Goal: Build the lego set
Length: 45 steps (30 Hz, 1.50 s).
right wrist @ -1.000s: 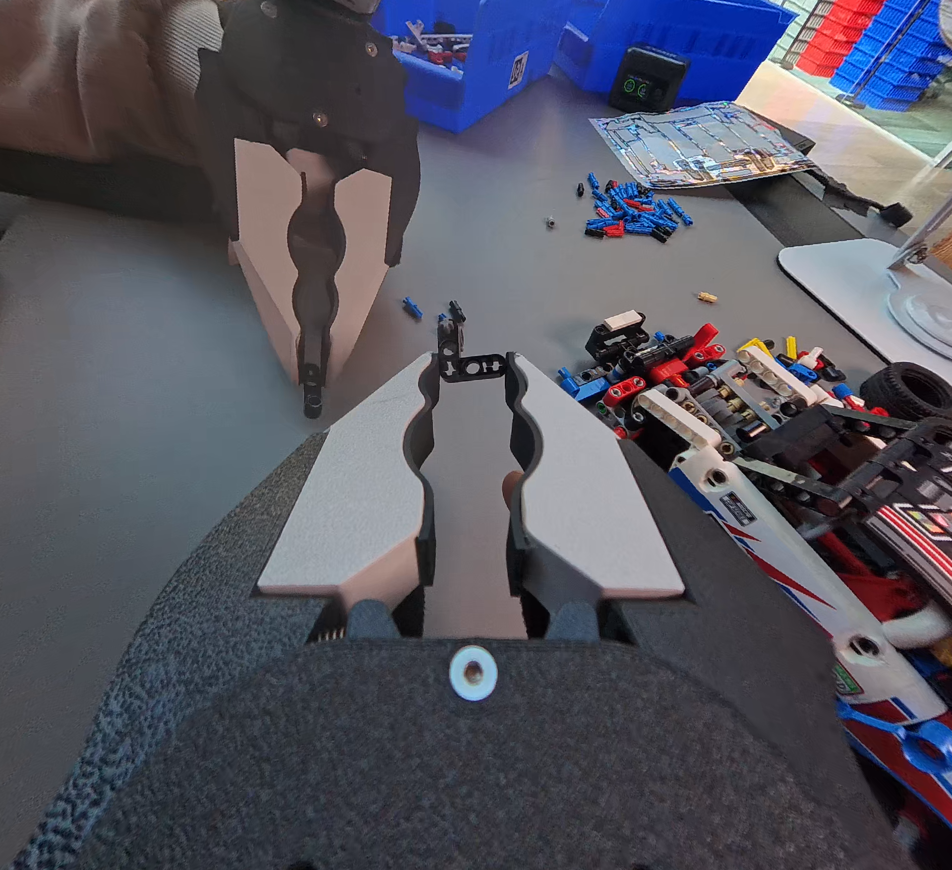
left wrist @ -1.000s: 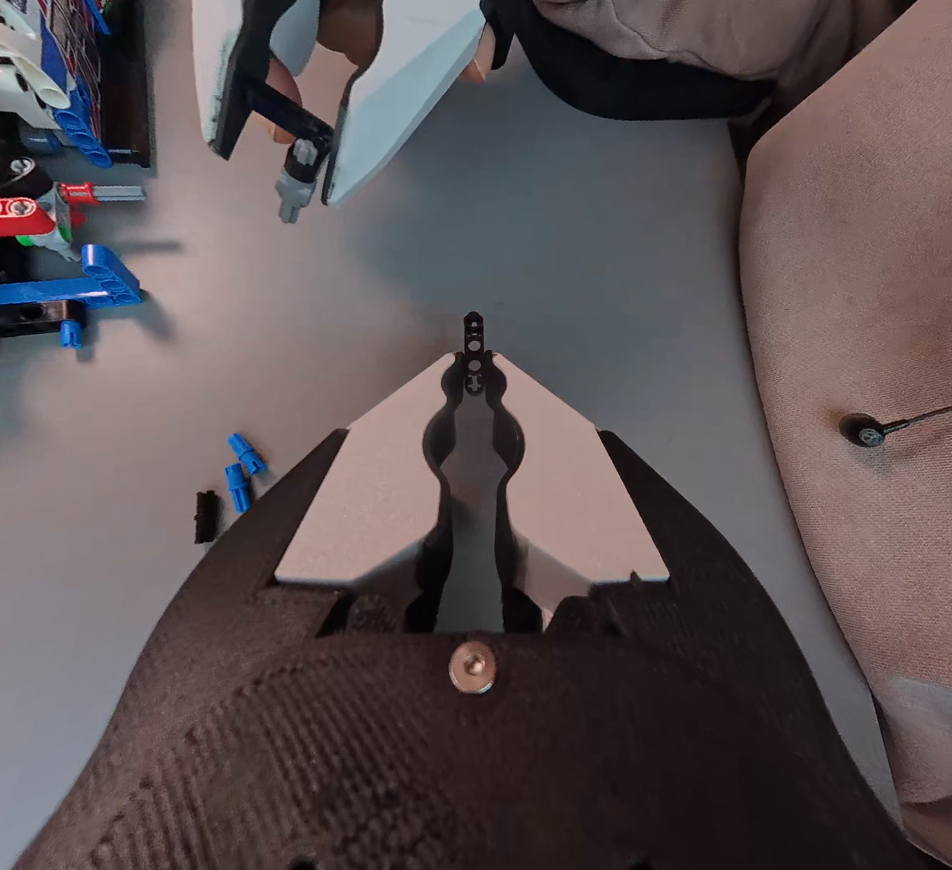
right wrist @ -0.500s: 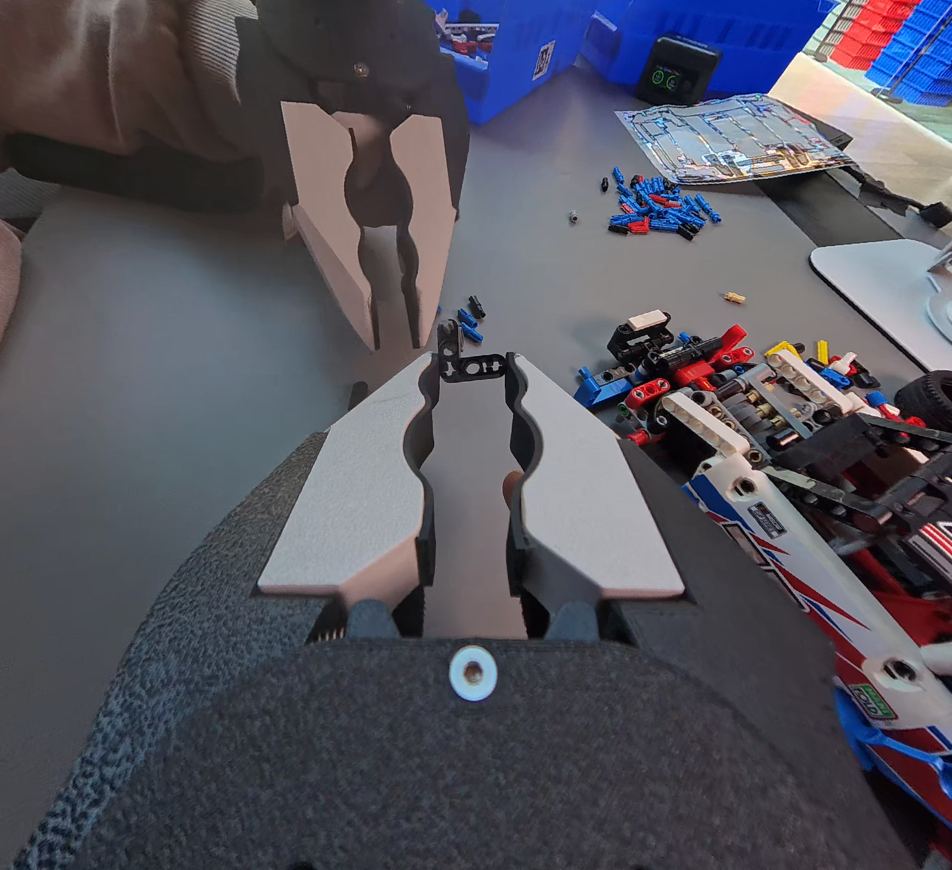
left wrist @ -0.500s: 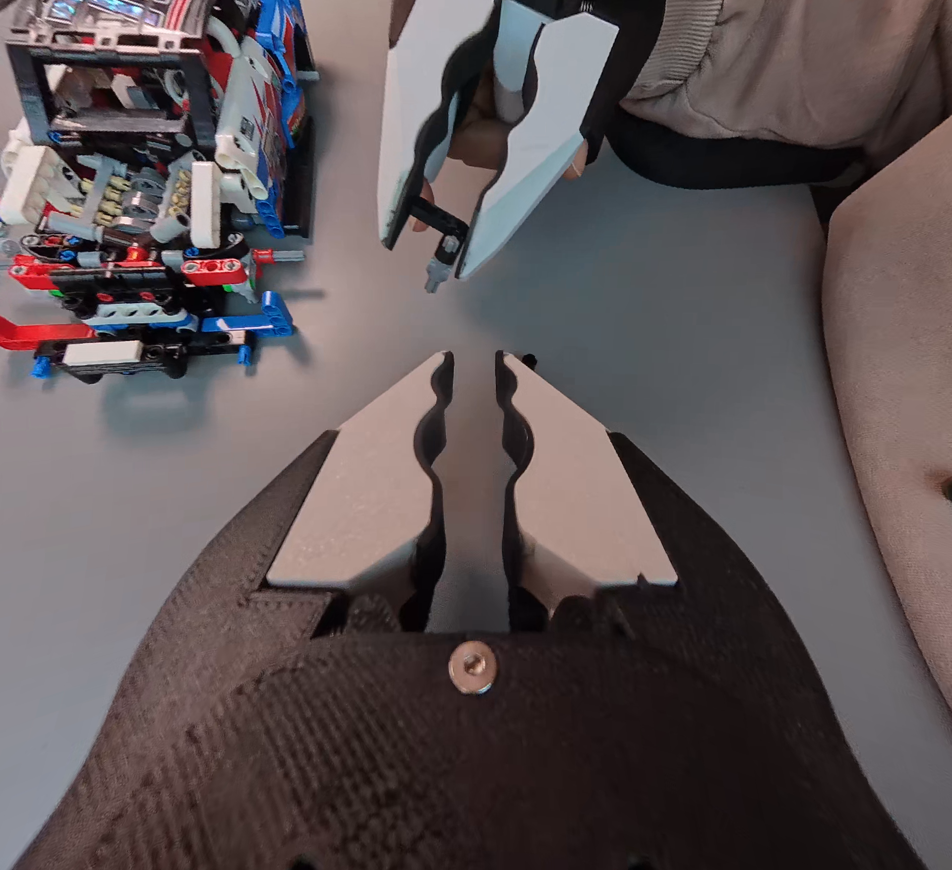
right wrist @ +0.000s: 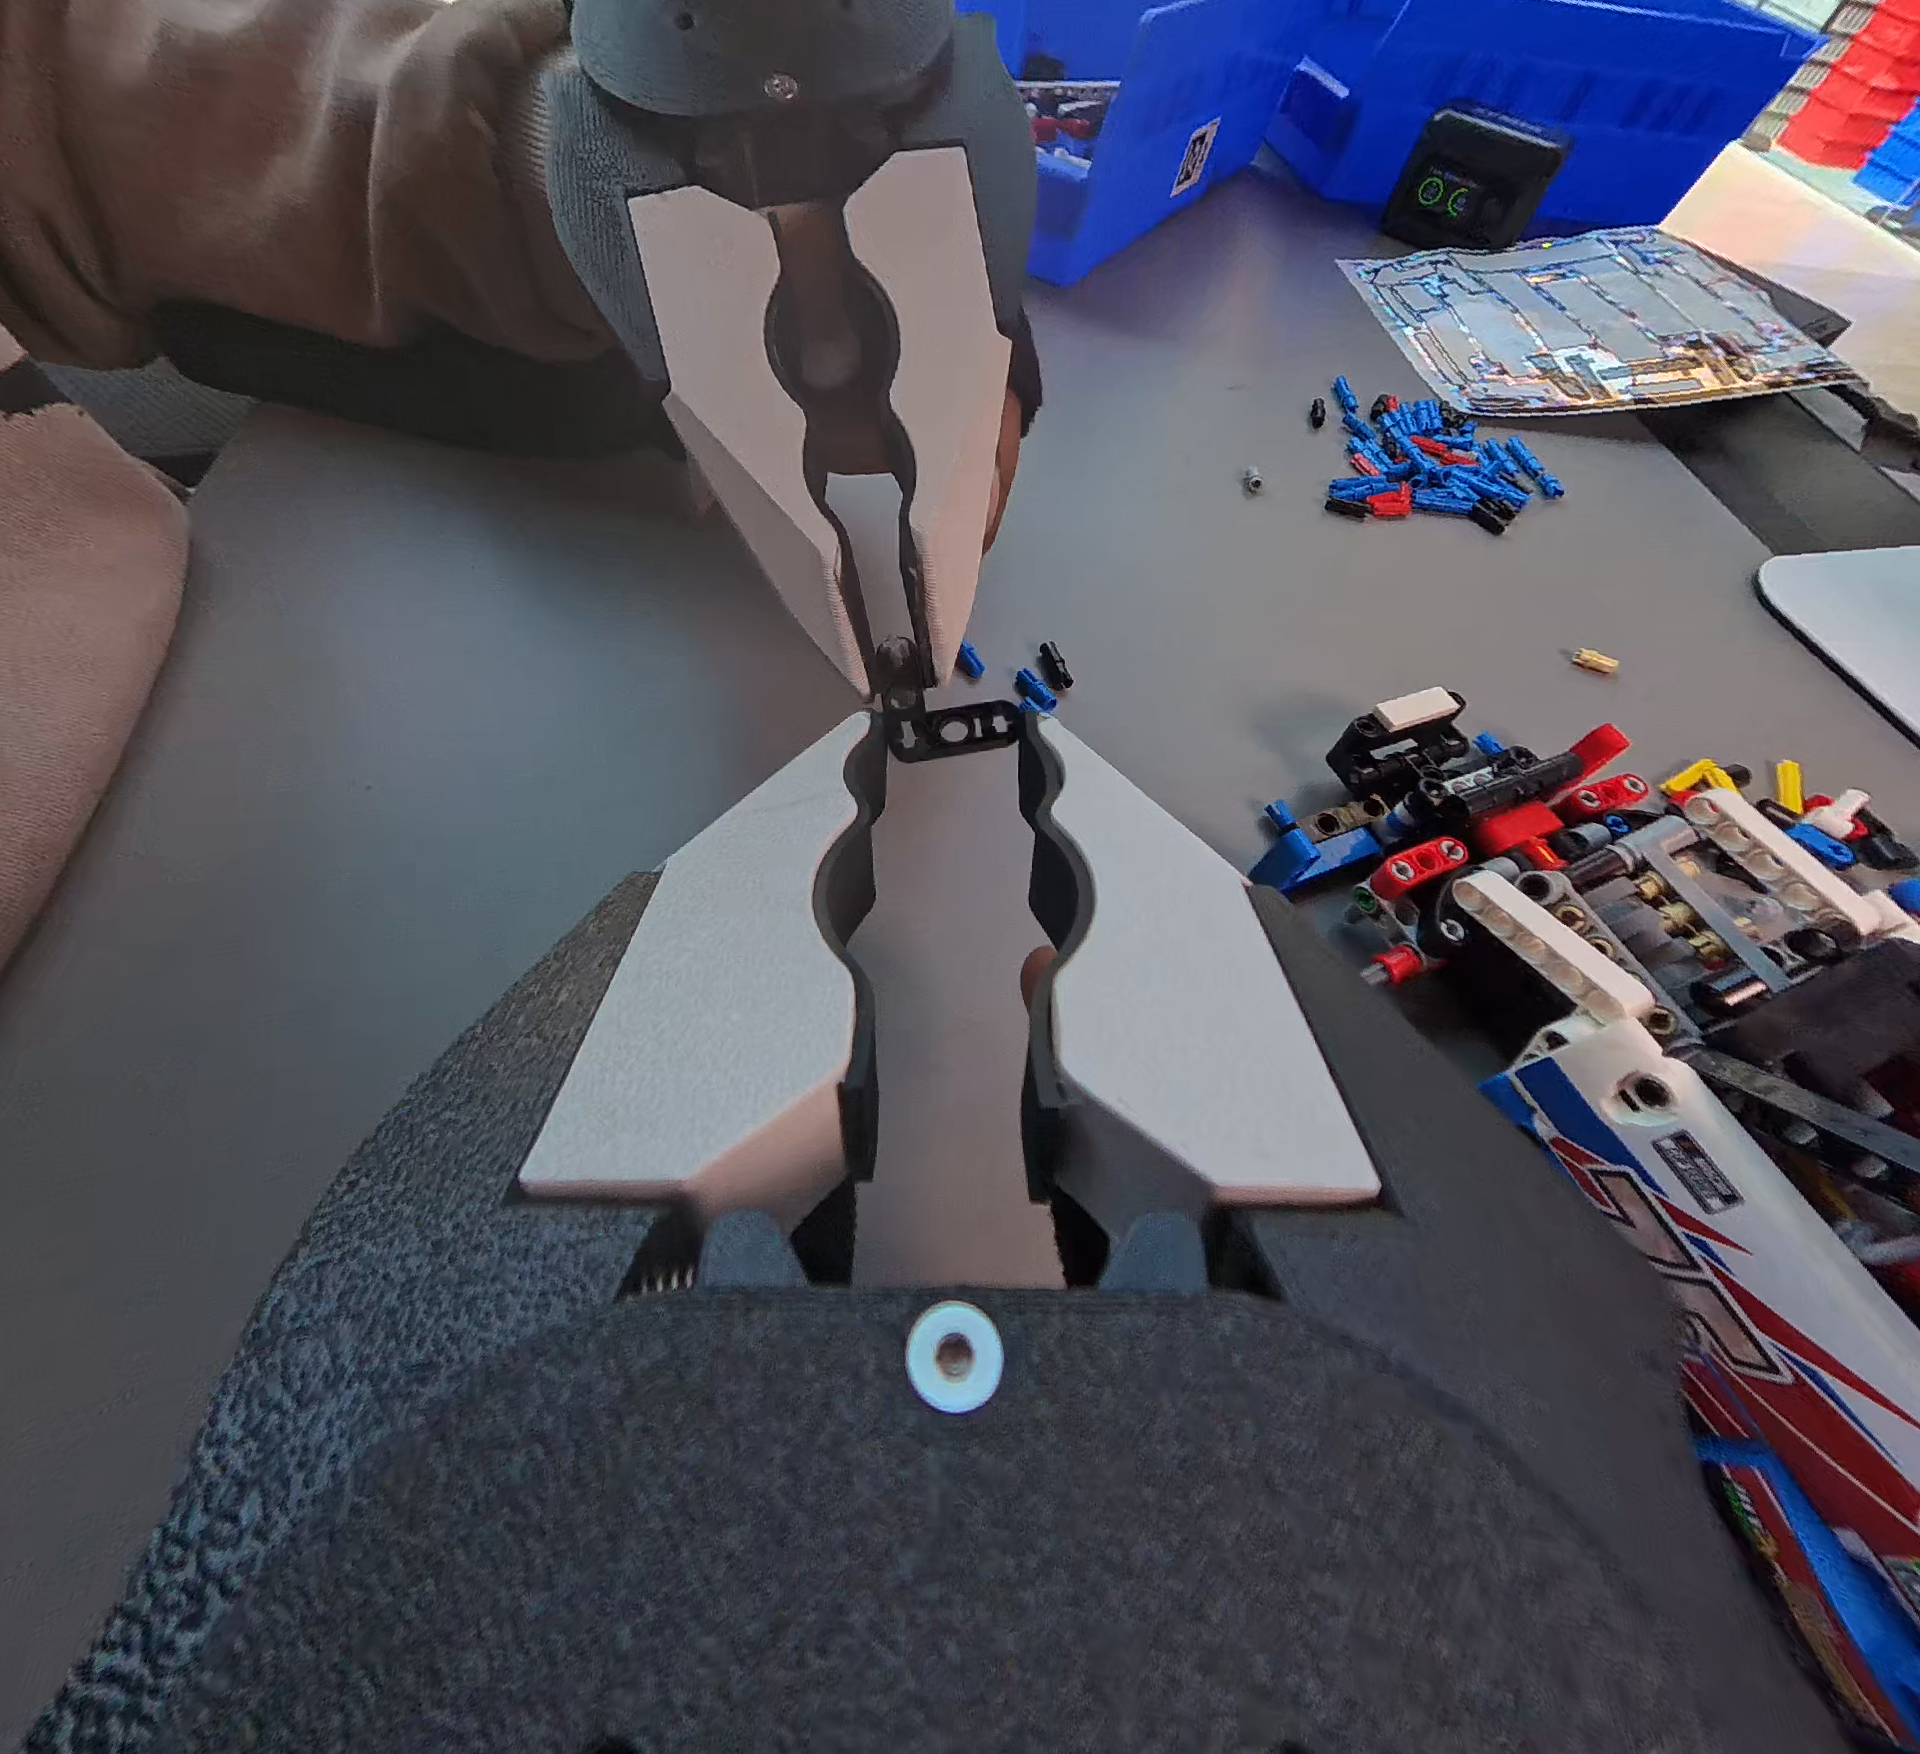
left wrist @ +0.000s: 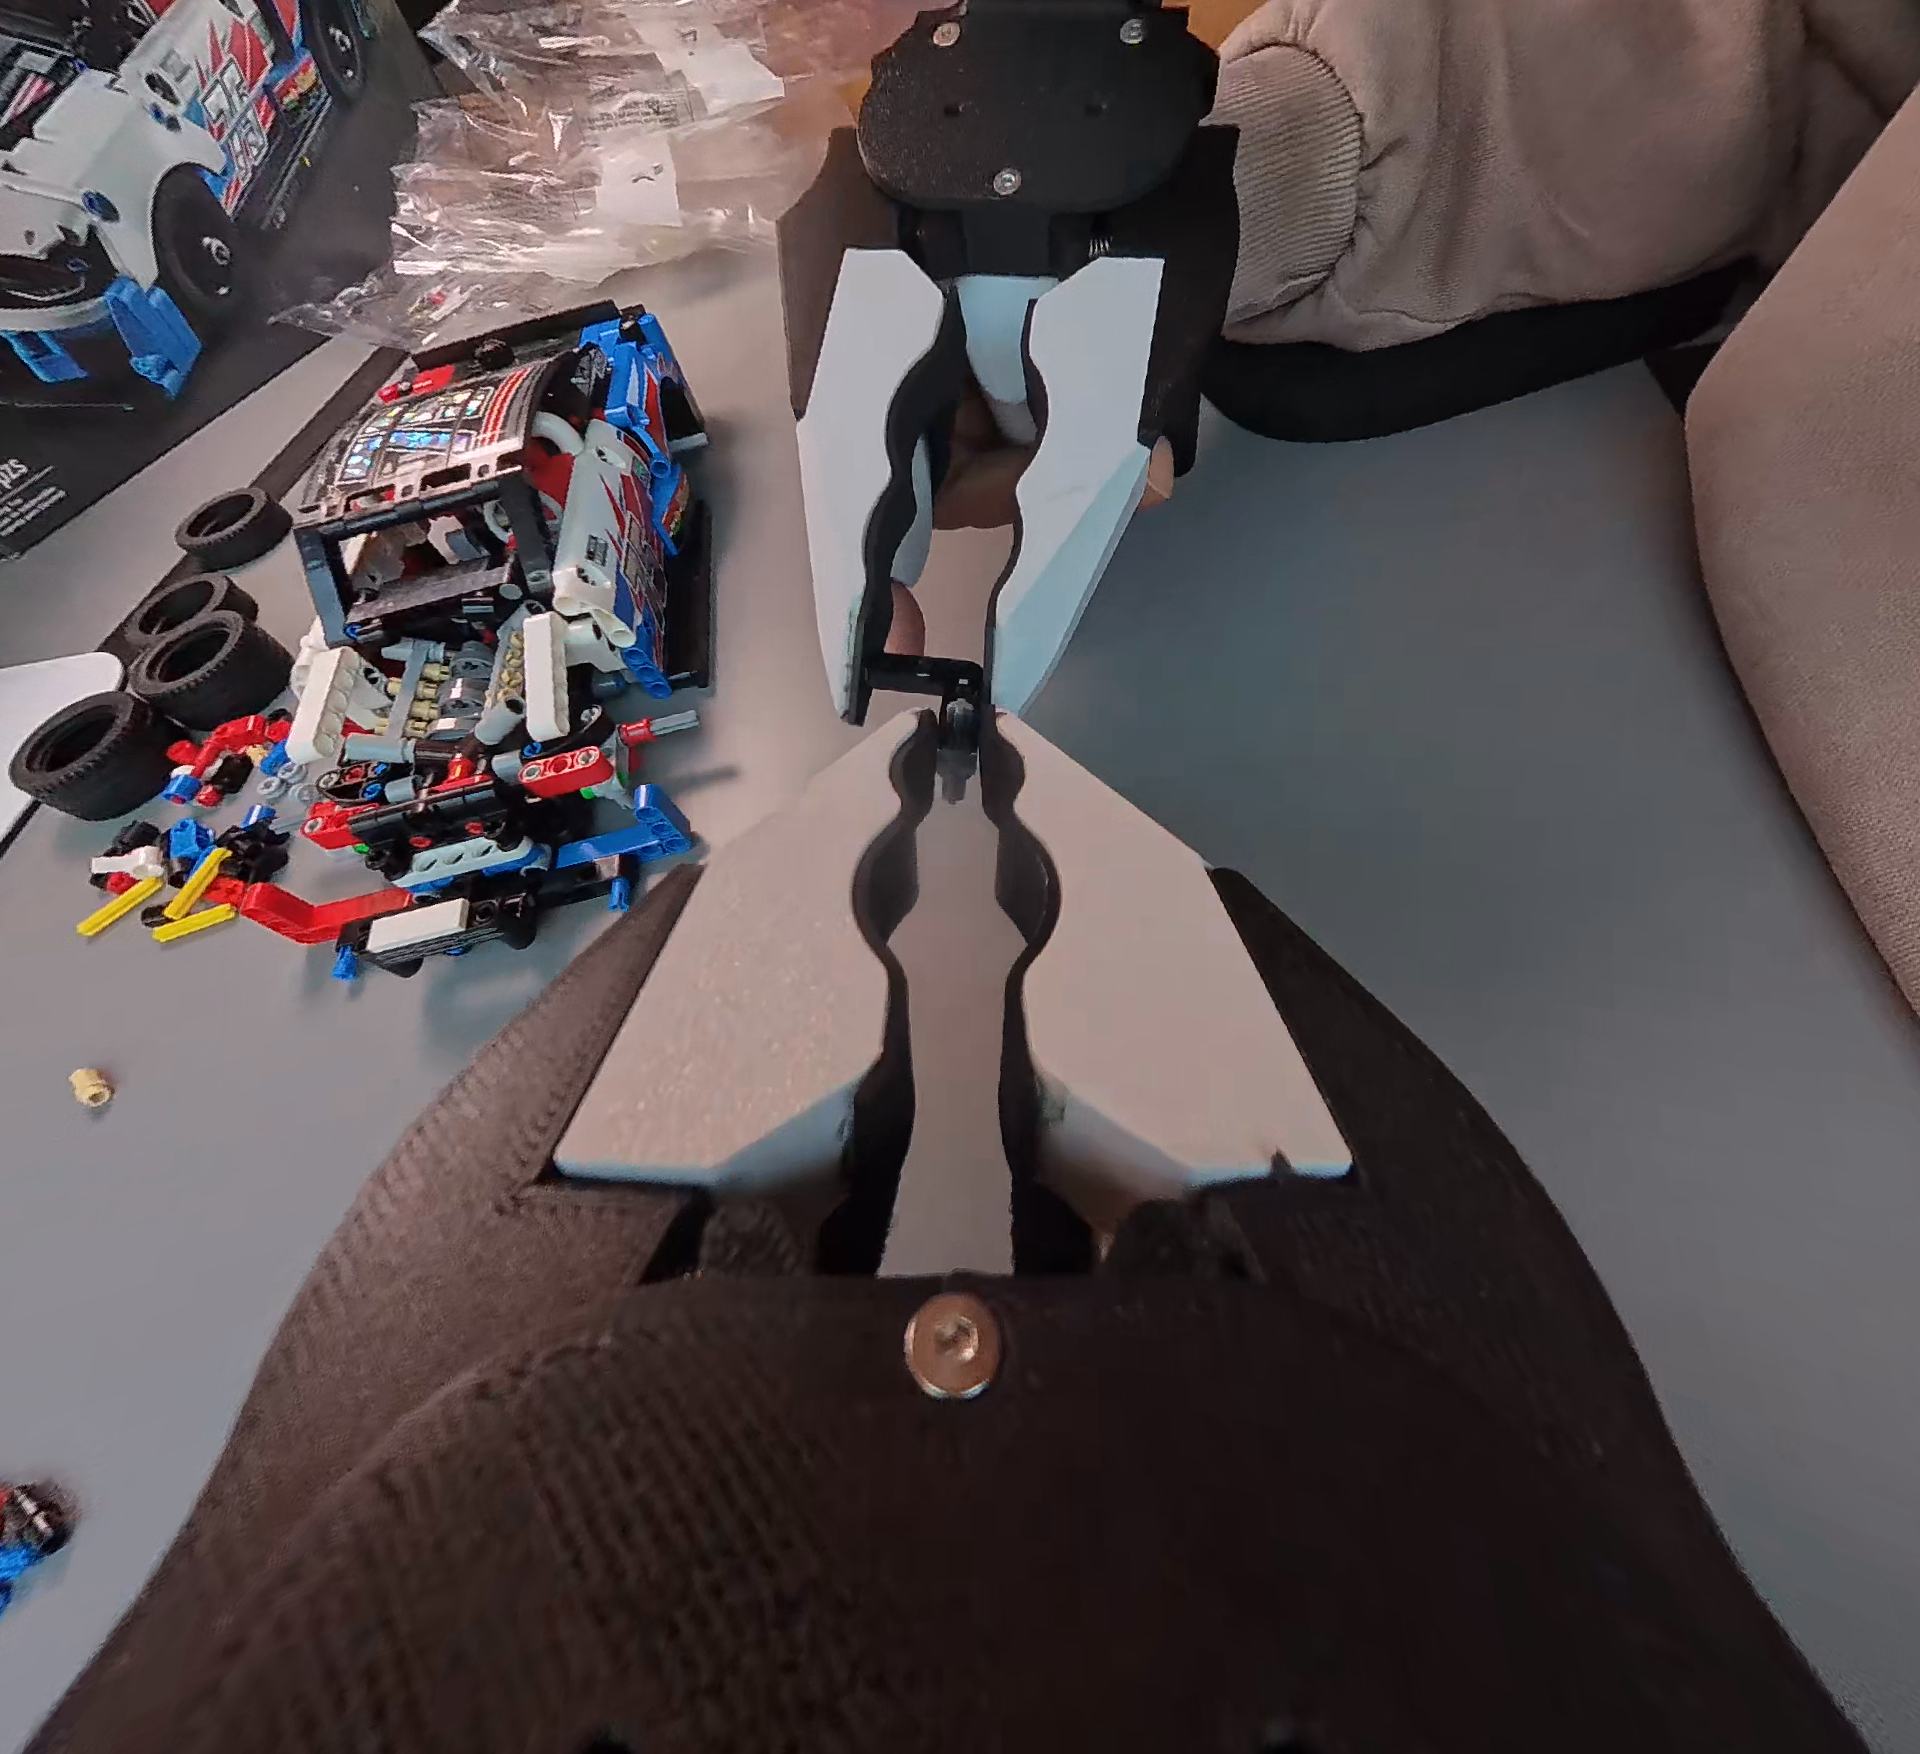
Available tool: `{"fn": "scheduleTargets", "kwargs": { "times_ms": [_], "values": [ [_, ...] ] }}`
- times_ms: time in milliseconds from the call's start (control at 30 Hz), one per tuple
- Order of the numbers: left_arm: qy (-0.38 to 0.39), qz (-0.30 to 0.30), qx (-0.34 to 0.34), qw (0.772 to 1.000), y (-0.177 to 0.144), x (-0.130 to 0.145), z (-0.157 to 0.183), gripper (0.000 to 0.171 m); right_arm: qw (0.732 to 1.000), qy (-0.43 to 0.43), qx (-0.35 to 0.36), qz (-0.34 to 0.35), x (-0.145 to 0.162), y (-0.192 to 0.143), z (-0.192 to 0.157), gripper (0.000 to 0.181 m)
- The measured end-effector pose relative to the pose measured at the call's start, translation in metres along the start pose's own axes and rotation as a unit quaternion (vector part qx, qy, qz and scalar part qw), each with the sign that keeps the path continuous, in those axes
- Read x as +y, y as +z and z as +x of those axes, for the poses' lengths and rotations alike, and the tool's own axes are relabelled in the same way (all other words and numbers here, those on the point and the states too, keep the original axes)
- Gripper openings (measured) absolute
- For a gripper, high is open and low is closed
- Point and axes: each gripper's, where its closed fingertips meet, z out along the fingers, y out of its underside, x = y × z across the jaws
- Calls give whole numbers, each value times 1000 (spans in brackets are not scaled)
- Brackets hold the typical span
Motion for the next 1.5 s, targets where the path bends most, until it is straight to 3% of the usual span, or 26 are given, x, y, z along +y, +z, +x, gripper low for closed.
{"fn": "scheduleTargets", "kwargs": {
  "times_ms": [100,267,400,567,667,900,1067,1200,1333,1500],
  "values": [
    [-11,-10,-25,1000,-8,6,-15,6,999,11,5,-45,9,-6,6,36],
    [-36,-20,-53,998,-16,17,-34,6,986,-73,-63,-133,34,-4,-29,30],
    [-21,-49,-31,998,-10,27,-24,6,974,-99,-62,-192,51,5,-36,23],
    [16,-88,4,996,0,41,-5,6,972,-98,-43,-211,54,6,-31,6],
    [18,-104,25,994,5,47,4,6,971,-91,-47,-216,54,6,-32,6],
    [17,-137,33,990,7,60,8,7,977,-50,-68,-198,52,0,-33,5],
    [18,-137,33,990,2,58,6,19,984,-3,-78,-161,44,-5,-28,5],
    [14,-83,37,996,-10,36,4,24,989,41,-92,-108,28,-8,-25,5],
    [61,-30,26,997,-9,9,11,22,985,118,-115,-47,9,-13,-22,5],
    [84,-19,11,996,-6,2,13,5,977,161,-140,-14,0,-15,-23,5]
  ]
}}
